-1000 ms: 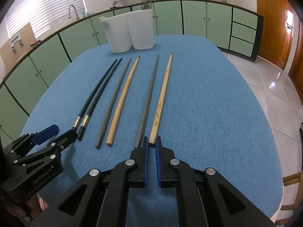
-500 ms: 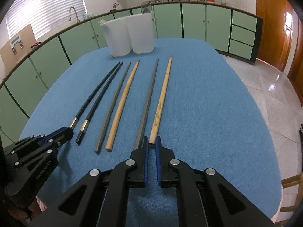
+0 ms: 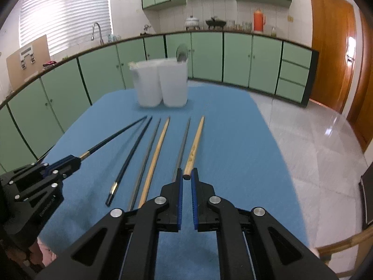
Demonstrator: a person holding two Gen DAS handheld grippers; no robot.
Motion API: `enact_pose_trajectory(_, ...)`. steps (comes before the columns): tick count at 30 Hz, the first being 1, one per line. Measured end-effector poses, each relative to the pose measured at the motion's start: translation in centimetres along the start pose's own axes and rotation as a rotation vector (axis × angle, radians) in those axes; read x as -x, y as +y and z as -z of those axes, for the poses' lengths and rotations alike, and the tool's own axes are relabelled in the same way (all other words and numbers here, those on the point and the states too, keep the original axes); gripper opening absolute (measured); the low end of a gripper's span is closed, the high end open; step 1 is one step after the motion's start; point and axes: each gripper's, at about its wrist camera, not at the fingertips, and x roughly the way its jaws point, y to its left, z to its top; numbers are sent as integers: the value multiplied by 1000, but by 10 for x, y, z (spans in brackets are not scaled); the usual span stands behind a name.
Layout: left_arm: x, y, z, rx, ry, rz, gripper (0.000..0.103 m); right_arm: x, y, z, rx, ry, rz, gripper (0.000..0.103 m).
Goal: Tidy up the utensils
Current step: 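Close left tool on a black chopstick while right tool holds wooden chopstick, then lift both chopsticks and carry them toward the white holder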
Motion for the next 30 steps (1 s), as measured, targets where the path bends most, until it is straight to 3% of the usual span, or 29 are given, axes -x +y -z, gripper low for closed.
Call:
enact_pose_trajectory(16, 32, 11, -71, 31, -171, 33, 6, 29, -12, -60, -31, -141, -35, 7)
enact_pose_trajectory(30, 35, 21, -131, 44, -243, 92, 6, 37, -23, -118, -22, -166, -128, 7)
